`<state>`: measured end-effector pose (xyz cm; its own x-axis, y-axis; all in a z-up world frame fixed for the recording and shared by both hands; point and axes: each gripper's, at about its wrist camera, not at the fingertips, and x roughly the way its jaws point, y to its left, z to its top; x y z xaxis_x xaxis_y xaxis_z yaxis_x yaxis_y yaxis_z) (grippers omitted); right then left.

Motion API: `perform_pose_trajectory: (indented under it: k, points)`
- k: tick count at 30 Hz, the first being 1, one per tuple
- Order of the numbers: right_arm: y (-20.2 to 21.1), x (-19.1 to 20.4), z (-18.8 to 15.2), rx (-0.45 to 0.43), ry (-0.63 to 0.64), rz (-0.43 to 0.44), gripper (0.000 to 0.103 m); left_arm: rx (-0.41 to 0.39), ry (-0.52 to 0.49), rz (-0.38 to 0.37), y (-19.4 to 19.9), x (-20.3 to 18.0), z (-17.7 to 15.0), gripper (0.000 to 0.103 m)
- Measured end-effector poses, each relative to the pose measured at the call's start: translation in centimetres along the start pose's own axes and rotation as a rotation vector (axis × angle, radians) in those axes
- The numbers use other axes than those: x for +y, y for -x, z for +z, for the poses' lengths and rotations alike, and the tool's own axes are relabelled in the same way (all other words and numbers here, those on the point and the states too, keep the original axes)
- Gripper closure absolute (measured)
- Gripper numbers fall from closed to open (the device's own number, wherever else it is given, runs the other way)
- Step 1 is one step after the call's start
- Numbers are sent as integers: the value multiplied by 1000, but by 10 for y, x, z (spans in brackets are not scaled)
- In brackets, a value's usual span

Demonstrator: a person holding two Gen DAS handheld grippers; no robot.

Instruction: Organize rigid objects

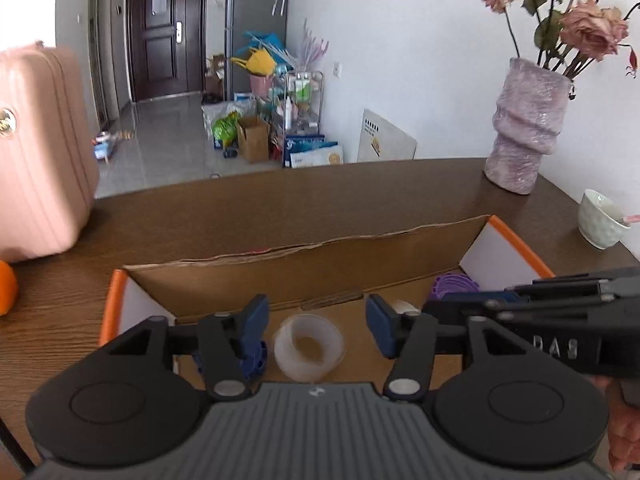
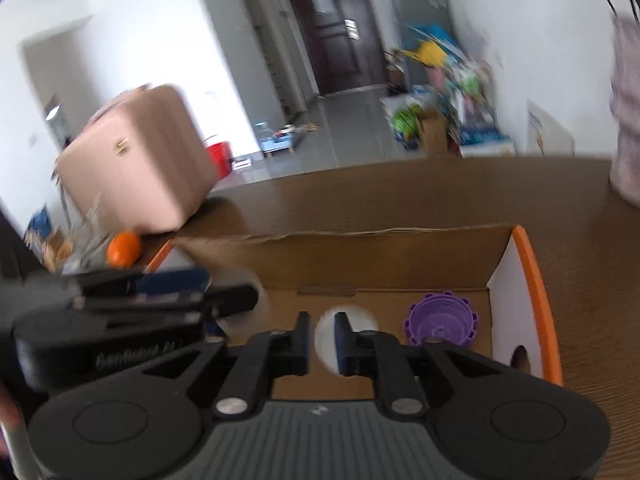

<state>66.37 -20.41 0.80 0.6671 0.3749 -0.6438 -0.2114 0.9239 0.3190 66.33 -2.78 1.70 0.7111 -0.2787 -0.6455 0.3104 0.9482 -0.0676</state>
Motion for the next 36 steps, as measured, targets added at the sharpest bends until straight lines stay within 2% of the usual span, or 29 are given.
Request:
perform_pose_trajectory:
  k: [2, 4, 6, 9, 13, 15, 17, 22, 25, 29, 35, 36]
  points:
    - [-8, -3, 1, -2, -10, -18, 77, -2, 13, -6, -7, 3, -5, 41]
    - [-12, -3, -5, -3, -17, -30, 76, 31, 38, -27, -11, 8, -8, 41]
    - [-14, -4, -7, 1, -26, -19, 75, 24, 71, -37, -9, 14, -9, 39]
    - [-15, -1, -11, -21, 11, -37, 68, -48, 39, 40, 5, 10, -9, 32]
    - [-4, 1, -10, -38, 41, -57, 65, -71, -10, 60, 27, 3, -7, 30]
    - [9, 5, -12, -61, 69, -73, 52, -77, -21, 82, 39, 2, -6, 30]
    - [26, 10, -13, -85, 100, -84, 50, -93, -32, 105, 55, 2, -5, 30]
    - [88, 12, -20, -137, 110, -89, 48, -149, -54, 184, 116, 3, -15, 26]
    - [130, 15, -36, -183, 140, -111, 44, -215, -92, 216, 166, -3, -31, 21]
    - [183, 25, -62, -237, 169, -120, 41, -308, -148, 253, 234, -19, -65, 17]
    - [255, 51, -115, -315, 239, -96, 34, -384, -182, 285, 314, -44, -120, 11]
    - [266, 57, -124, -328, 253, -90, 31, -402, -177, 283, 327, -48, -131, 8]
